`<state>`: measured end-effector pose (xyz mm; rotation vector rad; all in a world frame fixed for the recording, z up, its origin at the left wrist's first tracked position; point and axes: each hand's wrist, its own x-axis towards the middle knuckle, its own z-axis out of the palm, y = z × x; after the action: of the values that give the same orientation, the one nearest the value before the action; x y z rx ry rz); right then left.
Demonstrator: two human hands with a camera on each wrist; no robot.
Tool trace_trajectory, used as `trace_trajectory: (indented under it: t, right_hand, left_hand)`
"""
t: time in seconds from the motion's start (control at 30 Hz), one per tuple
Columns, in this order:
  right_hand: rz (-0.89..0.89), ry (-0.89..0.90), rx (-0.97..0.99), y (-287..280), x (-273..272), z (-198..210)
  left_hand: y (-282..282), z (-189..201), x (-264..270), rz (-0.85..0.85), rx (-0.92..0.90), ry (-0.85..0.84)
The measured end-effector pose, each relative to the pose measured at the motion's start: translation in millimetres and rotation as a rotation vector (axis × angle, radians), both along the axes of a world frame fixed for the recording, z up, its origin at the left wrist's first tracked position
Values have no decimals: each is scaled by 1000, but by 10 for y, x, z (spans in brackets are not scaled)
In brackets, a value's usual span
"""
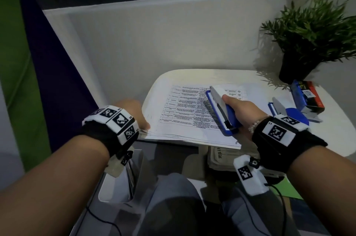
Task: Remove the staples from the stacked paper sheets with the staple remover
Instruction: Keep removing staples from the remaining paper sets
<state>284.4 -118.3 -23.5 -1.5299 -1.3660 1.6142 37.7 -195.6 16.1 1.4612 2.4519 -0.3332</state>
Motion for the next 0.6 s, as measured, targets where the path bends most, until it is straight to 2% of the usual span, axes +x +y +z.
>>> trace_trajectory:
  t: [0.1, 0.3, 0.5, 0.6]
  right_hand:
    - [35, -43, 49, 1, -6, -39]
    - [13, -17, 35, -8, 32, -39]
    - [-40, 88, -51, -6, 63, -50]
    - [-41, 75, -31, 4, 56, -59]
  left_hand:
    - [-6, -1, 52, -38, 3, 12]
    - [-89, -40, 50, -66, 150, 66]
    - [-167, -159, 21, -55, 407, 33]
    - [-205, -210, 44, -79, 507, 36]
